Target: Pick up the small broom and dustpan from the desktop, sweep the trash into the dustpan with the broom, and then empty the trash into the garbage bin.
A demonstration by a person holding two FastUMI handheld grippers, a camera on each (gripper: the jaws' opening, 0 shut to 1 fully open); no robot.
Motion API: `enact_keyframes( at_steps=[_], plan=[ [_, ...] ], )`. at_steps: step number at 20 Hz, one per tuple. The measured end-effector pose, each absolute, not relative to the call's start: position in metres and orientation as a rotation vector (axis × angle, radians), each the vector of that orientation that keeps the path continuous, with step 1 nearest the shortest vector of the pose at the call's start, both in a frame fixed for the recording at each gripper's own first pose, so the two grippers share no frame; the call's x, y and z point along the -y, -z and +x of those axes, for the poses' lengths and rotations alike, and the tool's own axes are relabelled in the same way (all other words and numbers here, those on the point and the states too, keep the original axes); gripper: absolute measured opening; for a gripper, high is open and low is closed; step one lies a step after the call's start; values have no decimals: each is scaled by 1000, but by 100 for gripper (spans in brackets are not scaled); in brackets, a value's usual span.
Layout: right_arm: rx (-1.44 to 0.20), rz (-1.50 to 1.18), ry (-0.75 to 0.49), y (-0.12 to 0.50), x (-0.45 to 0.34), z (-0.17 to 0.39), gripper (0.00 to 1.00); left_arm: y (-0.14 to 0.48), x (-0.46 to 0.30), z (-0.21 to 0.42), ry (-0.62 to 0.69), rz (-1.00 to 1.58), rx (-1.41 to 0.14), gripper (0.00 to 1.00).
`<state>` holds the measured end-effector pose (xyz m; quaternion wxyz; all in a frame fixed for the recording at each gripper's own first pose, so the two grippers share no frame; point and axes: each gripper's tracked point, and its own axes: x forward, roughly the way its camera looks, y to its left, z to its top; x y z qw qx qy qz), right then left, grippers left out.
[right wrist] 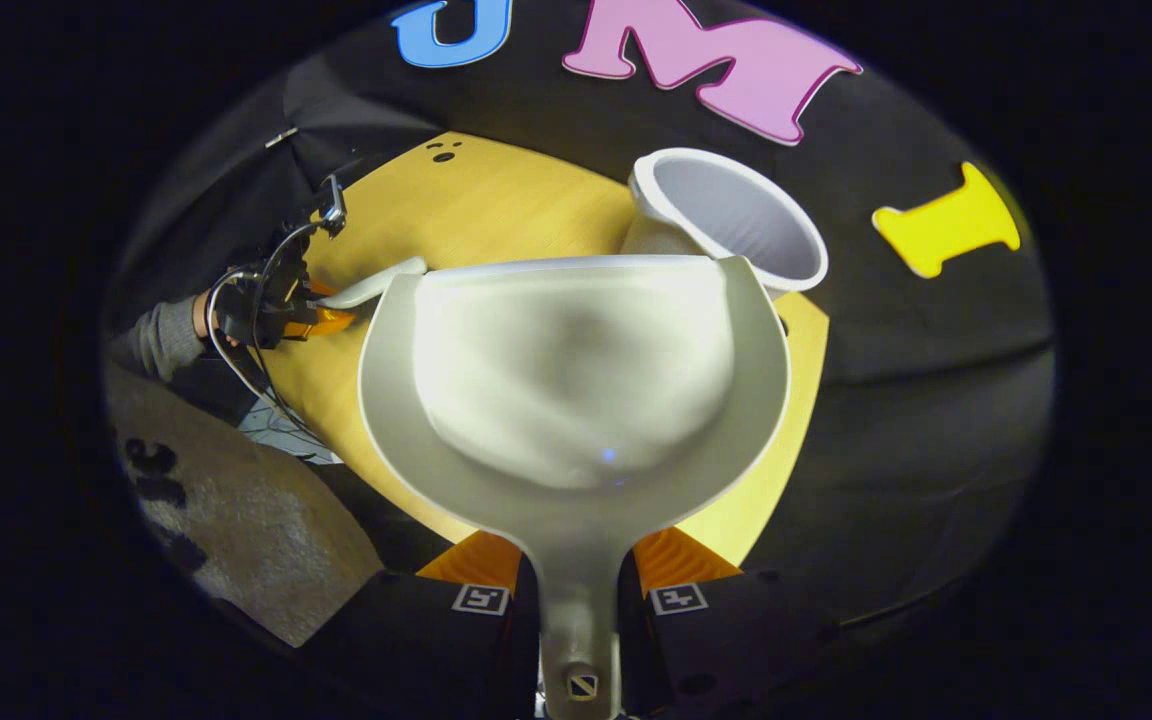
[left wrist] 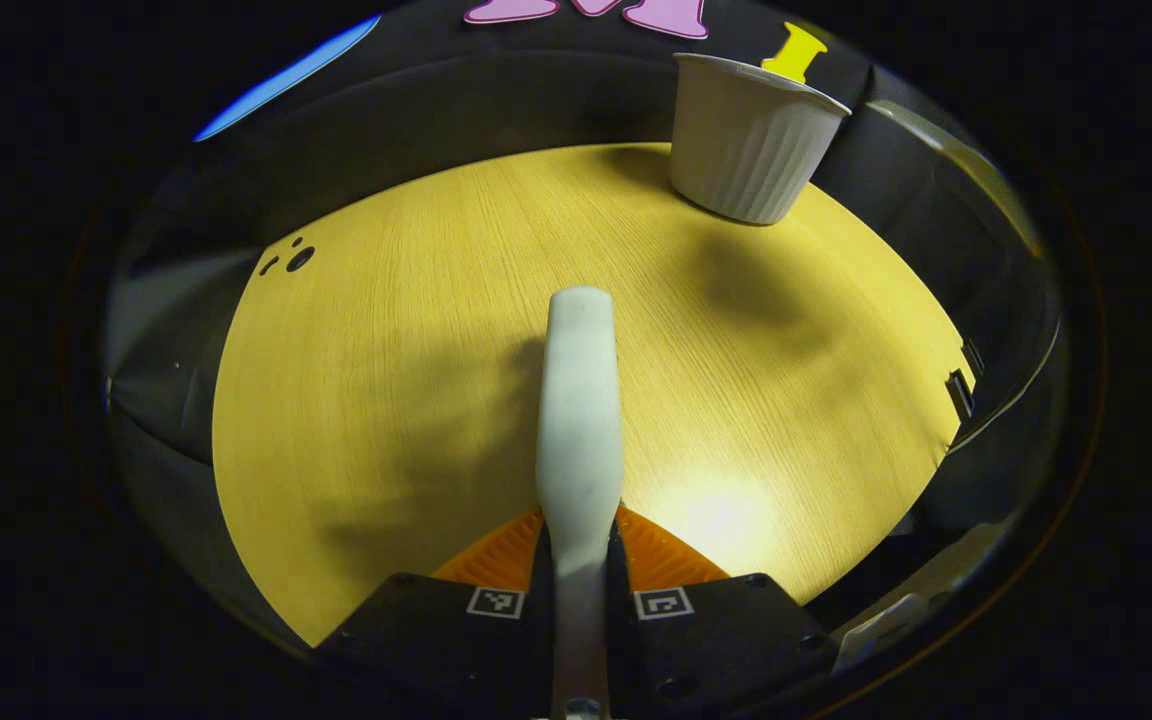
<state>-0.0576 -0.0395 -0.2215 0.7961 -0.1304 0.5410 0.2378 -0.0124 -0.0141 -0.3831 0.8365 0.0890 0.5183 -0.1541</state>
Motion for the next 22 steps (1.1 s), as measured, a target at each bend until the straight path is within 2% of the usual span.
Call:
enact_keyframes(
  at_steps=[5,6,7,8,11,12,22],
  plan=[
    [-1224,-161,-480,304,-3,-89,36,382,13,-12,308,196,-1093,24],
    [-1243,-148,-471,320,-8,-93,39,381,12,-12,307,198,-1093,24],
    [-1252,-143,-464,334,-13,-96,36,382,11,-11,305,199,-1093,25],
    [-1262,-137,-455,349,-19,-98,39,383,9,-11,303,202,-1093,25],
    [-1289,-110,-429,384,-35,-101,36,386,6,-10,298,209,-1095,28],
    [-1289,-96,-417,393,-40,-100,36,386,6,-9,299,210,-1093,24],
    [-1281,-26,-330,426,-57,-93,36,398,3,1,263,226,-1096,25]
  ],
)
